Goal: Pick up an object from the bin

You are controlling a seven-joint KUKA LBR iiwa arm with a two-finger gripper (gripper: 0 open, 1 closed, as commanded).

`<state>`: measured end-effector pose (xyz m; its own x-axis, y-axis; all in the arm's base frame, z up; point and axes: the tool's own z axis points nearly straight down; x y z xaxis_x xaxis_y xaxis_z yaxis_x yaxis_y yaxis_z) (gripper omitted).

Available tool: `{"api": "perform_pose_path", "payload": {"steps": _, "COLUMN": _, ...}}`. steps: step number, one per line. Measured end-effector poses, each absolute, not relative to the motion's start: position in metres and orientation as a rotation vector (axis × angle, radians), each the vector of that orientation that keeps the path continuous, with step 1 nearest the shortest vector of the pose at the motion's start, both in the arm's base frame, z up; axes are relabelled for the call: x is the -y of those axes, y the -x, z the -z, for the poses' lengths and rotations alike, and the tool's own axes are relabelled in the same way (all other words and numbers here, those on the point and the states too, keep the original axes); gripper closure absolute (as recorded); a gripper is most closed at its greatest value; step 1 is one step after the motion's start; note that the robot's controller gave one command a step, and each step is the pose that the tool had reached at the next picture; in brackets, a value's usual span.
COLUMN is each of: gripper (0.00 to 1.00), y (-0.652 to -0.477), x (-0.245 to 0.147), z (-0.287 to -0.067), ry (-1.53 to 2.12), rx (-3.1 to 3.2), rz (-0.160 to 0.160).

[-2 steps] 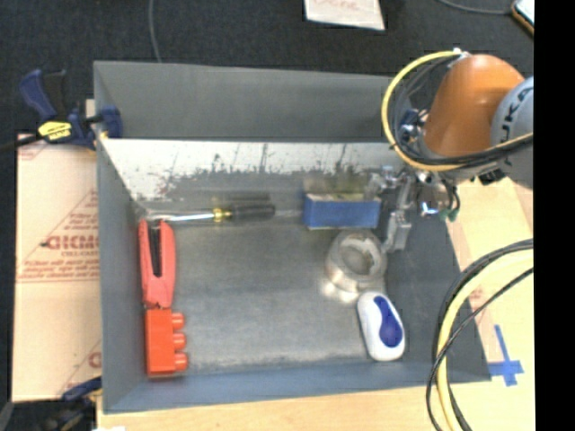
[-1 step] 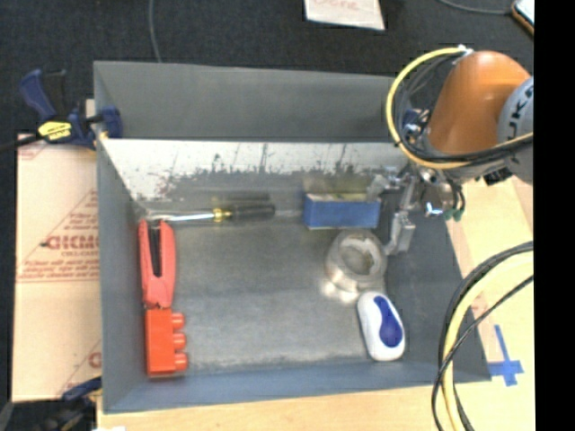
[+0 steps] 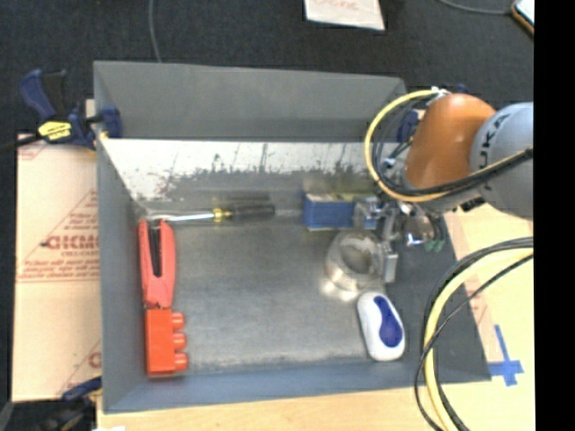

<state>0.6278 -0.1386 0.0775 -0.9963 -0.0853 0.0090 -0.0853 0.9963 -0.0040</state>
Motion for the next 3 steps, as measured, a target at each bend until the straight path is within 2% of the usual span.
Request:
{"api": "perform_pose_path", "payload": {"steps": 1, "gripper": 0.00, "y": -0.632, "x": 0.138, "z": -0.099, "ry": -0.135, "rx": 3.148, "rz": -0.009}}
{"api": "perform_pose_path", "payload": {"steps": 2, "gripper": 0.00, "y": -0.634, "x": 0.138, "z": -0.099, "ry": -0.187, "rx": 3.140, "rz": -0.013}}
{"api": "perform_pose_path", "payload": {"steps": 3, "gripper": 1.00, "y": -0.654, "x": 0.126, "z": -0.084, "ry": -0.292, "rx": 3.129, "rz": -0.023}}
